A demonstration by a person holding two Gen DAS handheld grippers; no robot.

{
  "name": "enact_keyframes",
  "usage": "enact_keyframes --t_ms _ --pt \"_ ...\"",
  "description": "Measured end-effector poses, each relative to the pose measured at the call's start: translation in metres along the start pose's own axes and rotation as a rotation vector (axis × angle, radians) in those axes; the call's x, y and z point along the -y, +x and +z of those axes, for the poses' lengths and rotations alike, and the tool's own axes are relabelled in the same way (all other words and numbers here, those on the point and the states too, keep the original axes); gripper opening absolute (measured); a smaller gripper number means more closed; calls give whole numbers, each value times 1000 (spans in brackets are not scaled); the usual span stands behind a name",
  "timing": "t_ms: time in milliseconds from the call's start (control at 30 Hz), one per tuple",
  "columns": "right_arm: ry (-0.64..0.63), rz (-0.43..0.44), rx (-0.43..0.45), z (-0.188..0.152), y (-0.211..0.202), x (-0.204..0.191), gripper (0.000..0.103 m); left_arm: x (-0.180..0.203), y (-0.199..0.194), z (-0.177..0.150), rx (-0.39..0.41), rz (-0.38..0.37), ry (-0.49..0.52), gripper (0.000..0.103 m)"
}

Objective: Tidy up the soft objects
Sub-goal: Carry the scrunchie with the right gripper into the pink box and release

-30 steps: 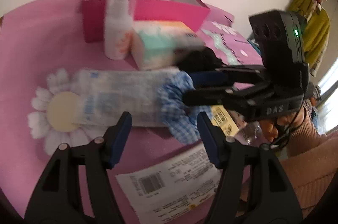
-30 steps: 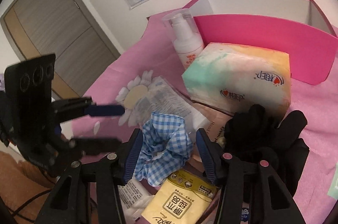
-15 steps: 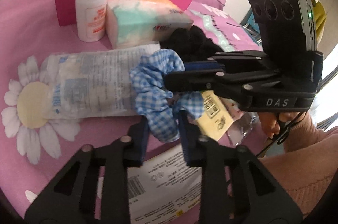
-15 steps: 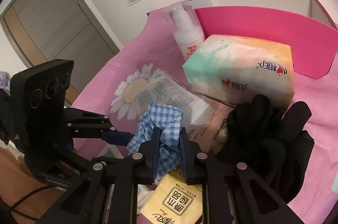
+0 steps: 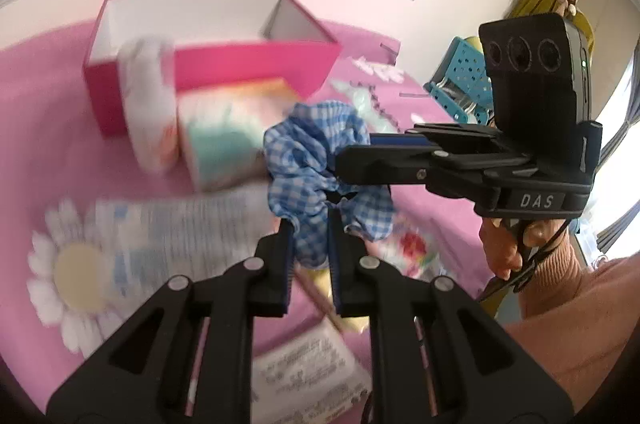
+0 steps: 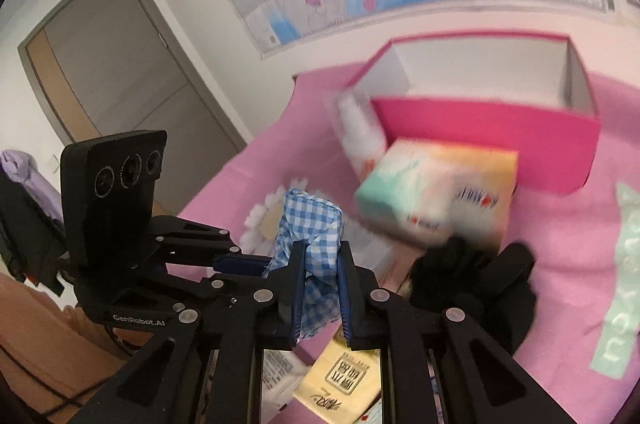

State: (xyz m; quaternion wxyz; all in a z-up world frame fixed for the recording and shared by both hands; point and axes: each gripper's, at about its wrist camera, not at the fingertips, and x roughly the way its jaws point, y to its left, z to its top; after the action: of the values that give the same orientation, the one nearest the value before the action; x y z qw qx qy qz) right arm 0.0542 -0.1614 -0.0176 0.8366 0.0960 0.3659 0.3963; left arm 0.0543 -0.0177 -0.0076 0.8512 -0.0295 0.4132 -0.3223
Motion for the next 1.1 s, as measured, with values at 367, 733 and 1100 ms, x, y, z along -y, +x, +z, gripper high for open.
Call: enact_keyframes --t_ms 367,733,1100 --pt "34 -65 155 52 -40 30 14 -2 19 94 60 33 30 17" --pt "115 -121 221 104 -41 85 14 -16 59 164 38 99 -14 17" --pt "206 -220 174 124 -12 141 14 -33 109 193 -55 189 -65 17"
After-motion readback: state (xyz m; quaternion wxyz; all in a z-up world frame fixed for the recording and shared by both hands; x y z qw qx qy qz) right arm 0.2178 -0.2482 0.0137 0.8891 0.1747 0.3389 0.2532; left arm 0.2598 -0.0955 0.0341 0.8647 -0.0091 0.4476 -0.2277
